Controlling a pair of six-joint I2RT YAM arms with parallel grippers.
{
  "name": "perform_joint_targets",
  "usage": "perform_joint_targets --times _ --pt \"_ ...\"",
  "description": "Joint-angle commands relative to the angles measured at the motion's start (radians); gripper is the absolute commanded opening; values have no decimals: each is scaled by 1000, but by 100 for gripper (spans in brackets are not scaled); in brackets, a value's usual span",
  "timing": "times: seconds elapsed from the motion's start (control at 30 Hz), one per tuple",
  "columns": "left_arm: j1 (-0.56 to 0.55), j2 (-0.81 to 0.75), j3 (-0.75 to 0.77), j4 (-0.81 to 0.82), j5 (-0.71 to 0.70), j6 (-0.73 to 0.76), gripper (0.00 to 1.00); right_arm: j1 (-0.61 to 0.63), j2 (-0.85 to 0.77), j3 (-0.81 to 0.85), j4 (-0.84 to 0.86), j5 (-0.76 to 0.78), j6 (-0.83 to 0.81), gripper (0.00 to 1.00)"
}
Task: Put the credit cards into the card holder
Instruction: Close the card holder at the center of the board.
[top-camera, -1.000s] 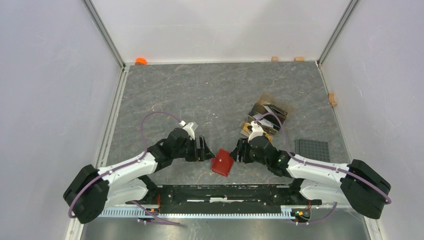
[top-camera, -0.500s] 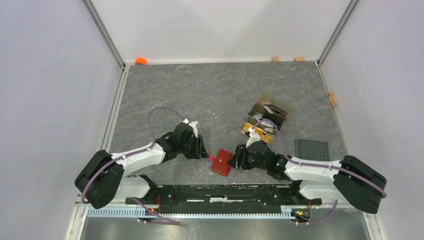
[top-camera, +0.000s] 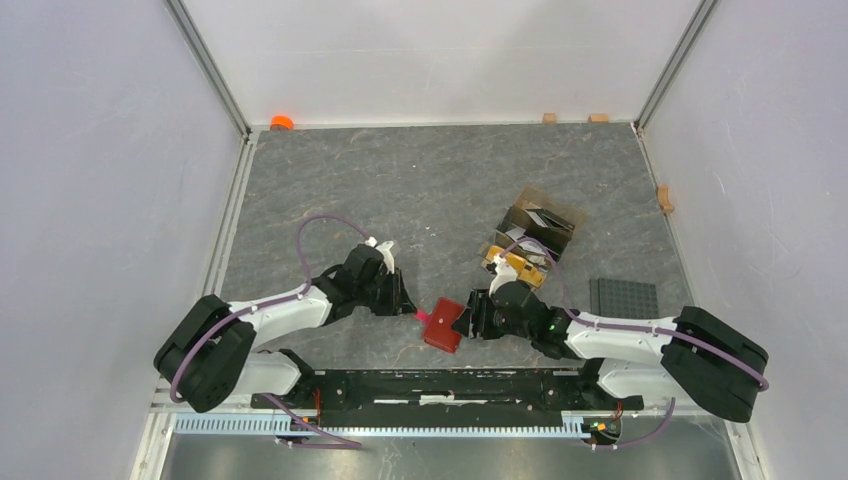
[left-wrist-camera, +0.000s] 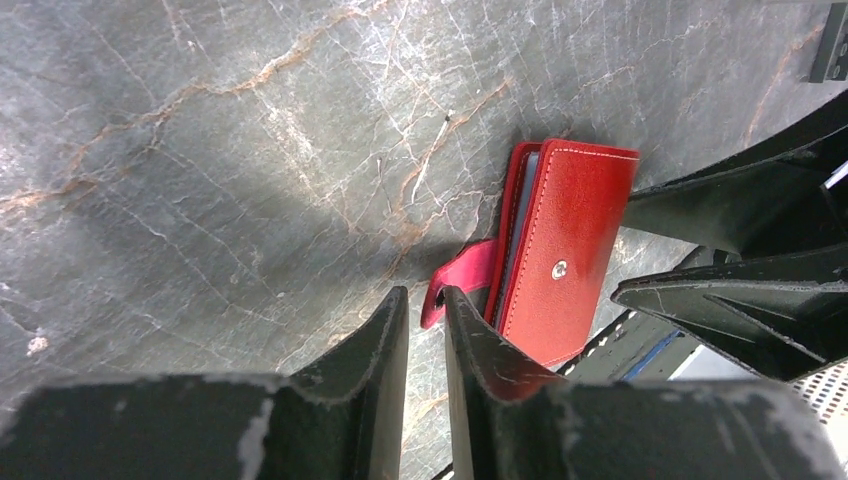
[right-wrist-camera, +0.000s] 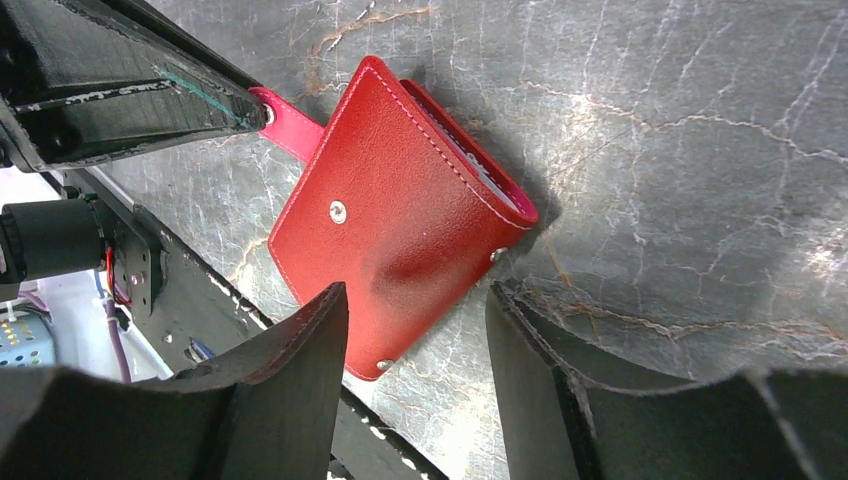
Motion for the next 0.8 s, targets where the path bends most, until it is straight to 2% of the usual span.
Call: perform_joint_targets --times 0.0,0.2,0.53,0.77 --pt "10 9 -7 76 46 -3 24 10 21 27 -8 -3 -3 58" --pt "14 -6 -38 127 78 -24 3 12 35 28 -9 0 -5 59" --pt "14 -5 -84 310 243 -66 2 13 81 65 -68 61 -39 59" --pt "13 21 -70 353 270 -76 2 12 109 68 -74 68 -48 58"
